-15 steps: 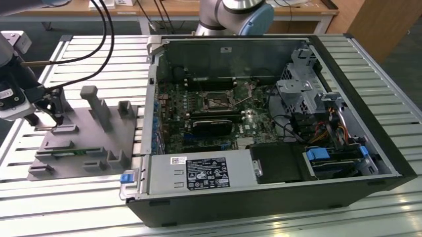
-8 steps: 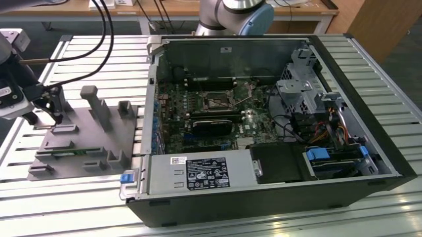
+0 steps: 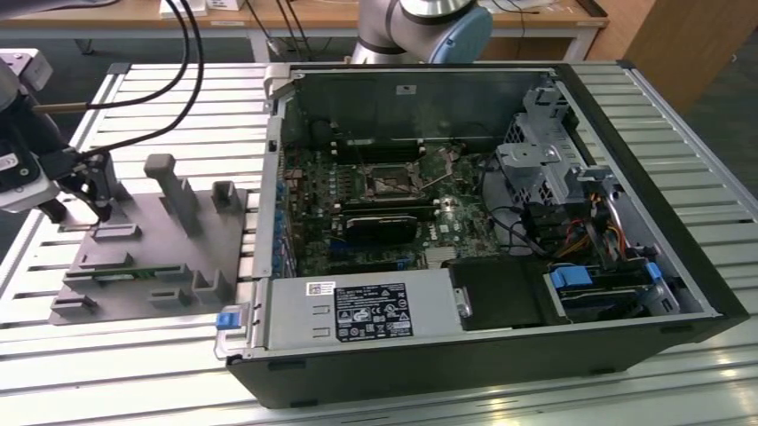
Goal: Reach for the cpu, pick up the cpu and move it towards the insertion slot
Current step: 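Pick up the cpu and move it towards the insertion slot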
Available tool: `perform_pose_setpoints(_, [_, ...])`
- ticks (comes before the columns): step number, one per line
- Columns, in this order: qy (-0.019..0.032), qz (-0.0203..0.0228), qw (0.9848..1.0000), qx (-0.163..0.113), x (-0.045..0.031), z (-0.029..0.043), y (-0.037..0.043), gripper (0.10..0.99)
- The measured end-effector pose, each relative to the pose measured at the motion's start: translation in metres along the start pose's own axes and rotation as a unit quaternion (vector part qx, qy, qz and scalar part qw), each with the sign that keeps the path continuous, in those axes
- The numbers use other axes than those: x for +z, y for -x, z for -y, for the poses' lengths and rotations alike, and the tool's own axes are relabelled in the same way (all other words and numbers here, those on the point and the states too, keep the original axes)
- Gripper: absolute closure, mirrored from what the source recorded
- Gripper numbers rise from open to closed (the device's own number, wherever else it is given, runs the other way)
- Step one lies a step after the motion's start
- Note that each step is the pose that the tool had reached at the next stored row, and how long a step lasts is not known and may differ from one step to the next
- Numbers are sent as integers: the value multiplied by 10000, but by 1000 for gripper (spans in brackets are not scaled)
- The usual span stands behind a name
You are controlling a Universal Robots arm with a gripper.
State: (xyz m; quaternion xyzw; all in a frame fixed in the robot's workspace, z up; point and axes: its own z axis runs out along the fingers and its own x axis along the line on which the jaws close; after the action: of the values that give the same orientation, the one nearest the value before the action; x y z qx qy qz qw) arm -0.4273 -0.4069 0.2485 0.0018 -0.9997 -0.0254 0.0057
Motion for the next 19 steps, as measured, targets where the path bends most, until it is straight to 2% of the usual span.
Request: perform_pose_setpoints(19, [0, 0, 10000, 0, -80, -4, -1, 545])
